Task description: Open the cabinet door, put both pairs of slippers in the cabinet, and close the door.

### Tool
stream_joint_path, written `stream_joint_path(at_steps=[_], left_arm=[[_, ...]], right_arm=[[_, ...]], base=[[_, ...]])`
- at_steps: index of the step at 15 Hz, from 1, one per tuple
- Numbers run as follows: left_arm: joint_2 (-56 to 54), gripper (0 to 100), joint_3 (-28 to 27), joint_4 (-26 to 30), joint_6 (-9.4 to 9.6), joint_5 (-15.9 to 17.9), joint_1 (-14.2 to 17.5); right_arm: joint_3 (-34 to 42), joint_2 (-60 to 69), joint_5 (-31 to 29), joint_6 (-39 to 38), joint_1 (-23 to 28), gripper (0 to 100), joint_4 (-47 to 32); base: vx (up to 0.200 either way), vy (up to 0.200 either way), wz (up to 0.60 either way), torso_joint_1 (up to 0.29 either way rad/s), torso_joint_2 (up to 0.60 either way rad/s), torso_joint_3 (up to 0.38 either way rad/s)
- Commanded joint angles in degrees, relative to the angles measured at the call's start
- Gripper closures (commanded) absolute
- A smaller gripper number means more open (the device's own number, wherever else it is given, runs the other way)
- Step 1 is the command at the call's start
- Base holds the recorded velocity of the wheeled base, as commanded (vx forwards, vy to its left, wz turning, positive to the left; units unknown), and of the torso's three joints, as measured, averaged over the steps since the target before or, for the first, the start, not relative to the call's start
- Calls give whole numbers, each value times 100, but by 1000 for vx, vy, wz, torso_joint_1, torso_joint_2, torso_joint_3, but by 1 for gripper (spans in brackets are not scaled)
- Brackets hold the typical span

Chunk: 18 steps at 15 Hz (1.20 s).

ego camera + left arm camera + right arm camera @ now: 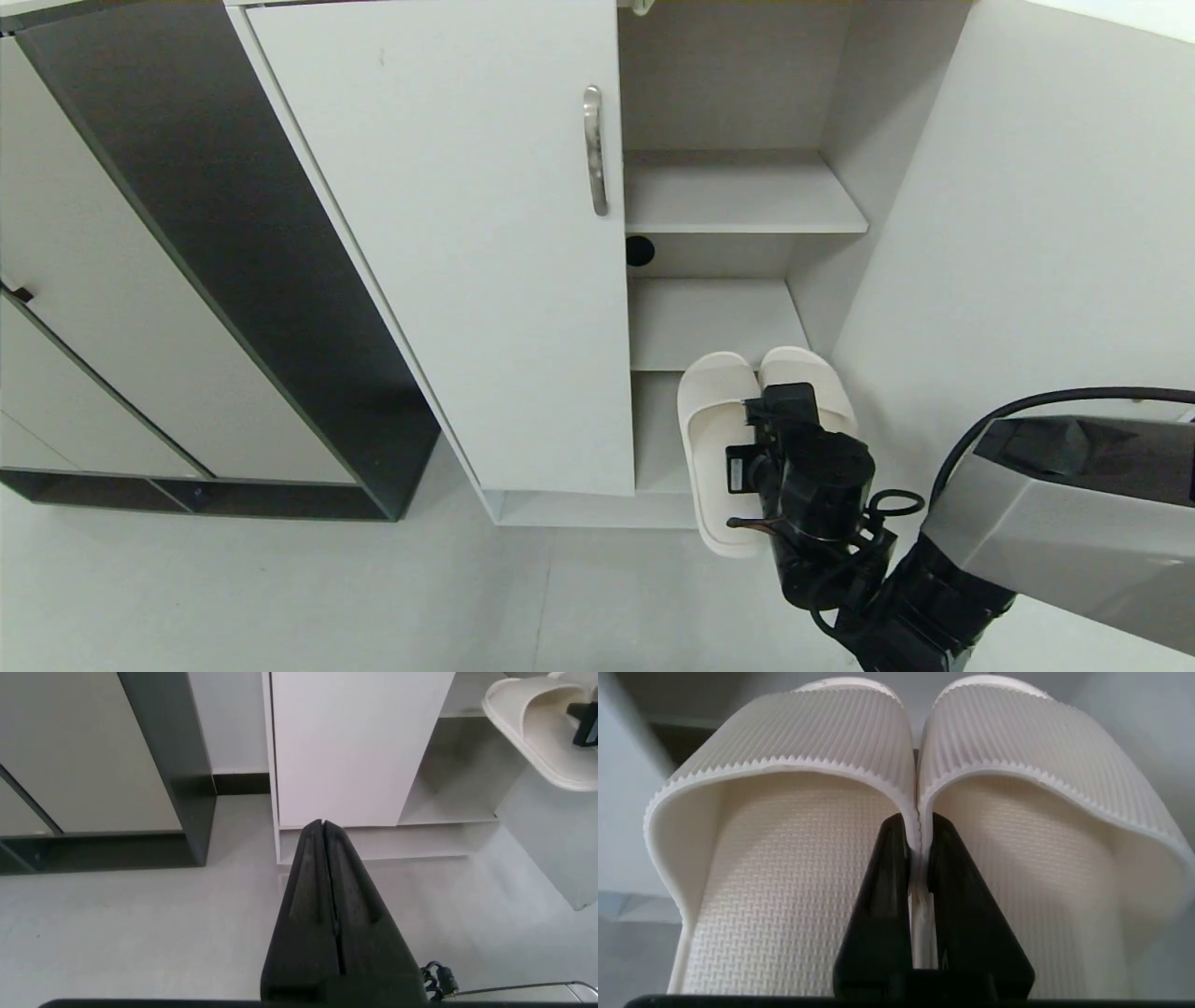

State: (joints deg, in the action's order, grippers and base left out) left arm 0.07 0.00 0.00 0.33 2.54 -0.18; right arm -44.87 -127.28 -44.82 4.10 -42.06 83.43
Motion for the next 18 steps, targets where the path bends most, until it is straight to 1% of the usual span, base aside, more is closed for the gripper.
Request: stream_joint_path(at_steps=[1, 7, 18], left_arm=[[10, 100, 0, 0, 2, 1, 1], [10, 100, 0, 0, -7, 1, 1], [1, 100, 0, 0, -7, 1, 1]], right_arm=[[40, 19, -26, 3, 128, 100, 15], [31, 28, -26, -5, 356, 100, 24], [40, 2, -26, -5, 356, 100, 33]], base=[[0, 0, 0, 0, 0, 0], [0, 0, 0, 0, 0, 0], [0, 0, 0, 0, 0, 0]])
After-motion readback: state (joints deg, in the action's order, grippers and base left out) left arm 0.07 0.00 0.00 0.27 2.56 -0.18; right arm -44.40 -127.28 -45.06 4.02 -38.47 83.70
